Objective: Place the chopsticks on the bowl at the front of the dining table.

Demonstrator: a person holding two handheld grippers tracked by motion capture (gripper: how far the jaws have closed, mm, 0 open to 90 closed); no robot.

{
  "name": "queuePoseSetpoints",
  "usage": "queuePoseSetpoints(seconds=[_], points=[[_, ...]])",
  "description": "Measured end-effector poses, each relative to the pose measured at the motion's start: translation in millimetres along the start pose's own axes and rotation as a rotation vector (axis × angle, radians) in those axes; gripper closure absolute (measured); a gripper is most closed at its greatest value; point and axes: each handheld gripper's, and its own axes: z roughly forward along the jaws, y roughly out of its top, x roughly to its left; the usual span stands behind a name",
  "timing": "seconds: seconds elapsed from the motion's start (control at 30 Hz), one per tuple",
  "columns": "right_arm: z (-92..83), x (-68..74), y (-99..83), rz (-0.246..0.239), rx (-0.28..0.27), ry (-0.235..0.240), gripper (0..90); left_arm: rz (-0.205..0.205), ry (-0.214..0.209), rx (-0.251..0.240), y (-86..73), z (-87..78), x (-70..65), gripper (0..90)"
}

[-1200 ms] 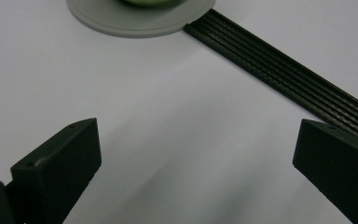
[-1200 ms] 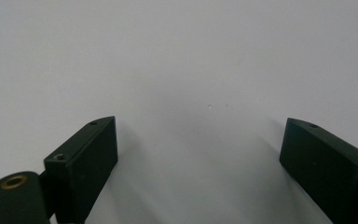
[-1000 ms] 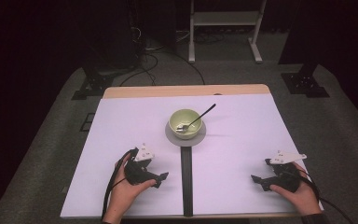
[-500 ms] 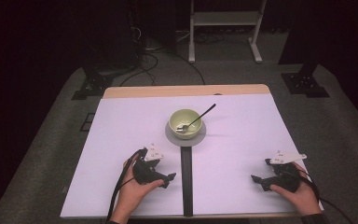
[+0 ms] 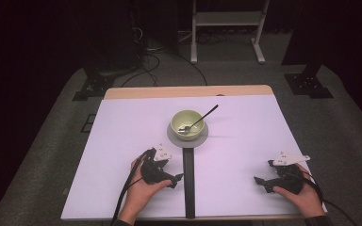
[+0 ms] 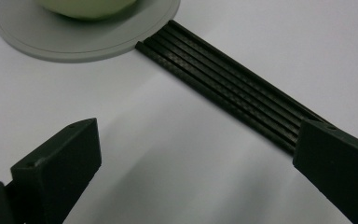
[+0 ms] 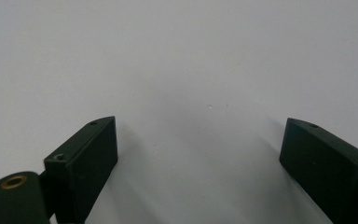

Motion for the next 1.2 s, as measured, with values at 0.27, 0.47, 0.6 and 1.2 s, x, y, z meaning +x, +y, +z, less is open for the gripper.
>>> queuePoseSetpoints(seconds=[0.27,0.47,0.6,1.2], points=[[-0.1,0.1,0.0,0.0,0.0,-0.001,9.9,0.01,-0.002,0.007,3.3,8.2,-6.6,0.0],[-0.1,0.1,0.0,0.0,0.0,-0.001,10.0,0.017,0.006,0.023,3.5,12.8,-8.9,0.0],[0.0,0.1,0.0,-0.001,0.0,-0.001,9.9,0.022,0.009,0.026,3.7,15.4,-11.0,0.0],[-0.1,0.2,-0.1,-0.001,0.0,-0.002,9.9,0.028,0.027,0.049,-0.4,18.3,-11.4,0.0]])
